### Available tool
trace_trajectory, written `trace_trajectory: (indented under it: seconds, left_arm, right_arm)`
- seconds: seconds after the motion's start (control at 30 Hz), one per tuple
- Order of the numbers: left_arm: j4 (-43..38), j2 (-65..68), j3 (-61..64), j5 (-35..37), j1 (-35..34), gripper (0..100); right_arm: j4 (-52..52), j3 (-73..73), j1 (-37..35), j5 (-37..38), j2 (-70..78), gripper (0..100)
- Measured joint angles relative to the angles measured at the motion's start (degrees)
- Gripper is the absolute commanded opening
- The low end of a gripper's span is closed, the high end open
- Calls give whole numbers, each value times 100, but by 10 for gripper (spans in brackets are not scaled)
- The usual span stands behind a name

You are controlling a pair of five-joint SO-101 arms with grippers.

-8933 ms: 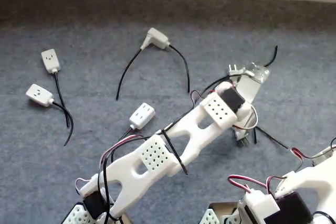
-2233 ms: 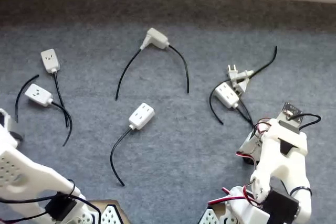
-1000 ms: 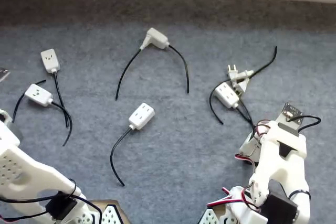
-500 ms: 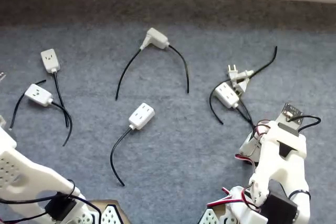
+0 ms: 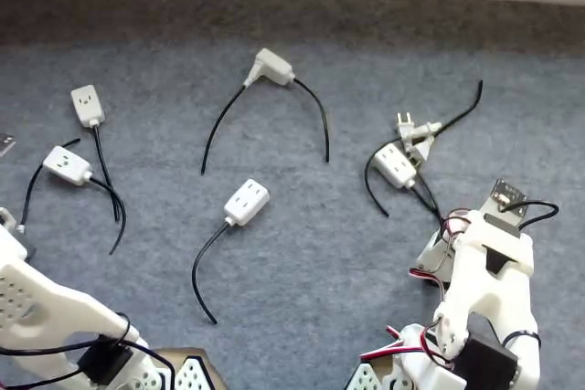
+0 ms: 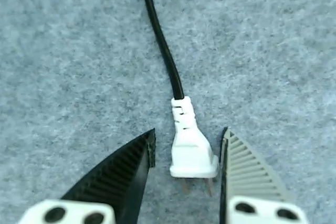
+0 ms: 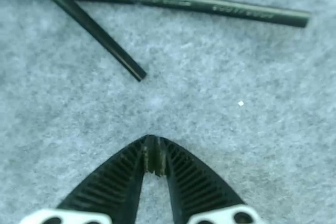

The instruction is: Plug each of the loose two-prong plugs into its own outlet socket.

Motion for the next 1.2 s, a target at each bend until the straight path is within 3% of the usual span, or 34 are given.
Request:
trace_trajectory:
  seconds: [0.33, 0.87, 1.2]
  left_arm:
    - [-308, 440, -193, -475, -246, 197]
    - [-325, 1160, -1758, -536, -501, 198]
    - [862, 888, -2418, -932, -668, 196]
  right_arm:
    - [0, 0, 0, 0, 0, 9]
    - [0, 0, -18, 26, 0, 9]
    - [0, 0, -18, 281, 0, 9]
